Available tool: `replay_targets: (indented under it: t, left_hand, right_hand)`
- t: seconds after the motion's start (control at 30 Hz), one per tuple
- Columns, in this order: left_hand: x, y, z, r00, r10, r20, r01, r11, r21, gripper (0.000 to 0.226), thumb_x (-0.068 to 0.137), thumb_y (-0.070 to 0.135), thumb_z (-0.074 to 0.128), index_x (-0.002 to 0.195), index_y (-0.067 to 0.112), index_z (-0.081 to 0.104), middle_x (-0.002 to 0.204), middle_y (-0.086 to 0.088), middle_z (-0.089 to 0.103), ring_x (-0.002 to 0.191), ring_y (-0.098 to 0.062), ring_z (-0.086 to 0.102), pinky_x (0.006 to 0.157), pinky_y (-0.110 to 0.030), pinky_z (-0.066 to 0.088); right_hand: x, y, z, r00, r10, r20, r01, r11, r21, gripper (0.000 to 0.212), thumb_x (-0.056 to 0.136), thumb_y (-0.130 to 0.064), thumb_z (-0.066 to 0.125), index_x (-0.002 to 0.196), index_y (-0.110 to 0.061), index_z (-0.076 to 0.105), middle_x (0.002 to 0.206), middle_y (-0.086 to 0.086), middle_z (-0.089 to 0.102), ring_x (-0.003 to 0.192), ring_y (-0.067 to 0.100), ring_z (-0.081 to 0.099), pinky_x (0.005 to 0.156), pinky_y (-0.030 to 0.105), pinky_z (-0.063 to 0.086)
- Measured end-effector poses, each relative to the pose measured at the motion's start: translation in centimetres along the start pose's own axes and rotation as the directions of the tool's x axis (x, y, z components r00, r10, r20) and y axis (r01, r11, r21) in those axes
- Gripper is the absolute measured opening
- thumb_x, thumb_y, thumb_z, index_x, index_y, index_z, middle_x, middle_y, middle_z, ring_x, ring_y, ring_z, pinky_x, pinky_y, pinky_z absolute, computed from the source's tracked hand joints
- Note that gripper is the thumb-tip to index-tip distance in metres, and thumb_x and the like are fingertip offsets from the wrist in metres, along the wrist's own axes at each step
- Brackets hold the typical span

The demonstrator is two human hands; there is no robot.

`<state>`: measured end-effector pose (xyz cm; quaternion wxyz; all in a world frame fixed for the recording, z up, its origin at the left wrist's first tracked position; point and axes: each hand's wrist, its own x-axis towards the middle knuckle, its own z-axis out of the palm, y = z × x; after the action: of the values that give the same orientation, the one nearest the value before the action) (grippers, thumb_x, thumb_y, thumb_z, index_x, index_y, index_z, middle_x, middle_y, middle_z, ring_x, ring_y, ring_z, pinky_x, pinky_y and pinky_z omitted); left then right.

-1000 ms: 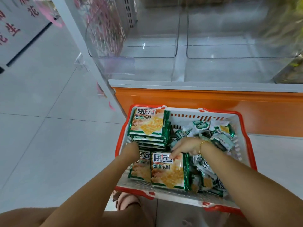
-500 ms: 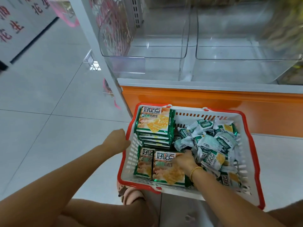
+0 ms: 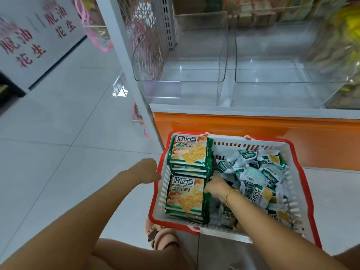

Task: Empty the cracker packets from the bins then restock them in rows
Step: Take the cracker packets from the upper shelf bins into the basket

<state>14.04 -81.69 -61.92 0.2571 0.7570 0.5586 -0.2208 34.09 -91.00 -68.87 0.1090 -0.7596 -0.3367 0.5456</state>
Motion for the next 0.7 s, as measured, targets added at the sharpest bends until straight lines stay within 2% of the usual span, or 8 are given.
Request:
replay_targets:
  t: [0.07,0.13,0.2,0.33,0.4,0.47,0.57,0.7]
  left_hand:
    - [-1.3,1.5,-2.9,0.976,0.076,-0.203,-0.084,0.996,-0.031,0.023,0.091,0.032,0.058,0.097,0.01,0.066,0.1,-0.001,0.065,0.091,-0.016,0.061,0.076,-0.024,0.047]
    - [-3.6,3.8,-7.2,0.861,0.15,-0.487,-0.254,0.955,-0.155,0.016,0.09,0.028,0.06,0.093,0.012,0.064,0.082,0.005,0.066,0.072,-0.007,0.061,0.064,-0.018,0.044]
    - [-6.7,6.3,-11.6,0.675,0.202,-0.709,-0.439,0.883,-0.167,0.011,0.089,0.025,0.062,0.083,0.017,0.058,0.068,0.009,0.061,0.061,-0.004,0.057,0.056,-0.013,0.039]
    - [-12.0,8.5,-20.0,0.33,0.191,-0.924,-0.623,0.78,-0.061,0.024,0.088,0.024,0.064,0.07,0.022,0.048,0.069,0.006,0.058,0.059,0.0,0.055,0.056,-0.012,0.041]
    - [-13.6,8.9,-24.1,0.185,0.193,-0.964,-0.637,0.77,0.032,0.019,0.088,0.021,0.064,0.075,0.017,0.051,0.076,0.002,0.061,0.073,-0.008,0.061,0.071,-0.025,0.05]
    - [-14.6,8.9,-28.0,0.077,0.185,-0.98,-0.624,0.775,0.097,0.016,0.088,0.022,0.063,0.079,0.015,0.052,0.085,-0.002,0.062,0.08,-0.016,0.062,0.073,-0.024,0.051]
    - [-15.0,8.8,-33.3,0.014,0.158,-0.987,-0.599,0.792,0.118,0.018,0.087,0.024,0.062,0.074,0.02,0.051,0.084,-0.002,0.061,0.082,-0.019,0.062,0.077,-0.031,0.05]
    - [-13.6,8.8,-38.8,0.171,0.166,-0.971,-0.506,0.861,0.059,0.012,0.088,0.025,0.063,0.08,0.021,0.055,0.079,0.005,0.058,0.084,-0.017,0.057,0.074,-0.027,0.041]
  right_hand:
    - [-2.8,-1.7,-2.9,0.996,-0.072,0.044,0.081,0.965,-0.251,0.013,0.094,-0.023,0.059,0.096,-0.012,0.054,0.083,0.005,0.055,0.072,0.014,0.055,0.059,0.024,0.046]
    - [-5.7,-4.3,-6.6,0.974,-0.222,0.054,0.223,0.878,-0.423,0.037,0.094,-0.035,0.059,0.065,-0.016,0.045,0.059,0.002,0.038,0.047,0.01,0.038,0.051,0.025,0.035]
    - [-9.4,-7.4,-10.3,0.9,-0.425,-0.095,0.335,0.814,-0.474,0.039,0.093,-0.039,0.058,0.065,-0.014,0.046,0.059,0.001,0.04,0.049,0.012,0.036,0.051,0.025,0.029]
    - [-19.1,-15.0,-17.5,0.488,-0.804,-0.338,0.583,0.589,-0.56,0.027,0.088,-0.036,0.064,0.072,-0.016,0.057,0.063,-0.006,0.055,0.059,0.005,0.05,0.056,0.014,0.038]
    - [-22.6,-18.7,-20.9,0.248,-0.902,-0.352,0.623,0.427,-0.655,0.019,0.086,-0.032,0.067,0.075,-0.018,0.06,0.069,-0.009,0.059,0.068,0.006,0.054,0.062,0.014,0.04]
    - [-25.0,-22.1,-24.0,0.059,-0.931,-0.361,0.602,0.322,-0.731,0.012,0.087,-0.029,0.066,0.081,-0.02,0.06,0.078,-0.009,0.061,0.072,0.007,0.055,0.066,0.019,0.042]
    - [-26.8,-26.9,-28.1,-0.089,-0.929,-0.358,0.531,0.26,-0.807,0.006,0.089,-0.027,0.065,0.09,-0.022,0.06,0.087,-0.007,0.061,0.081,0.011,0.056,0.071,0.021,0.041]
    - [-26.6,-32.8,-32.3,-0.089,-0.942,-0.324,0.343,0.276,-0.898,0.021,0.088,-0.027,0.065,0.107,-0.016,0.065,0.098,0.001,0.062,0.095,0.018,0.058,0.081,0.022,0.039]
